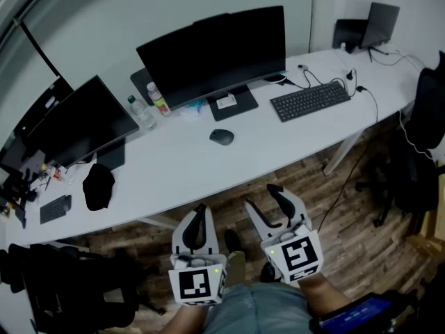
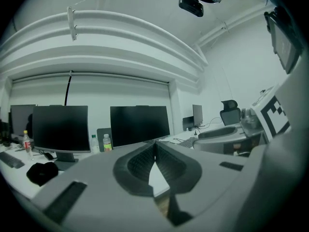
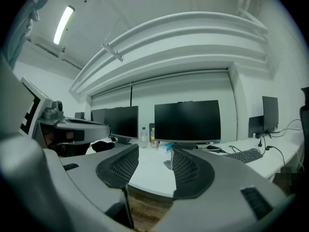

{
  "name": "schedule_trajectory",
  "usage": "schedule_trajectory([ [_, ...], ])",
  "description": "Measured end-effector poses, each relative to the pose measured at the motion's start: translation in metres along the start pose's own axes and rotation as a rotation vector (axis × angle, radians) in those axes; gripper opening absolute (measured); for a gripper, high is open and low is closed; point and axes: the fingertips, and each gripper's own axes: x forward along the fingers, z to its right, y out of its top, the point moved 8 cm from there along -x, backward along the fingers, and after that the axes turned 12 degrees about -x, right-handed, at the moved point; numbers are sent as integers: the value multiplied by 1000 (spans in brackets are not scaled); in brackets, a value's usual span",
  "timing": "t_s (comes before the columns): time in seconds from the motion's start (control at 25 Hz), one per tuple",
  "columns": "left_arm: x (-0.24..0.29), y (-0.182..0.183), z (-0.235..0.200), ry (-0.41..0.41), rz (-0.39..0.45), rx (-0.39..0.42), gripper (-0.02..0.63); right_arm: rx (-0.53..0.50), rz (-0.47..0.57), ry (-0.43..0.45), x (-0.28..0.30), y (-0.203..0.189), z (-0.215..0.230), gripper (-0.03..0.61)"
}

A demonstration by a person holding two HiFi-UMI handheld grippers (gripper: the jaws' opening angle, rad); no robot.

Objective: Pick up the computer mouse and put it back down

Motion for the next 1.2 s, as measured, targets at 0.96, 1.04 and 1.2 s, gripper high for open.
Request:
schedule_trajectory([
  [0.96,194,25,-163,-68,5,-125,8,-102,-76,11,239,18,29,229],
  [1.04,202,34,-170,-79,27,-118,8,-112,-59,-4,250,26,33,229],
  [1.2,214,44,-183,-92,52,-106,8,-133,-27,-24,268,39,37,229],
])
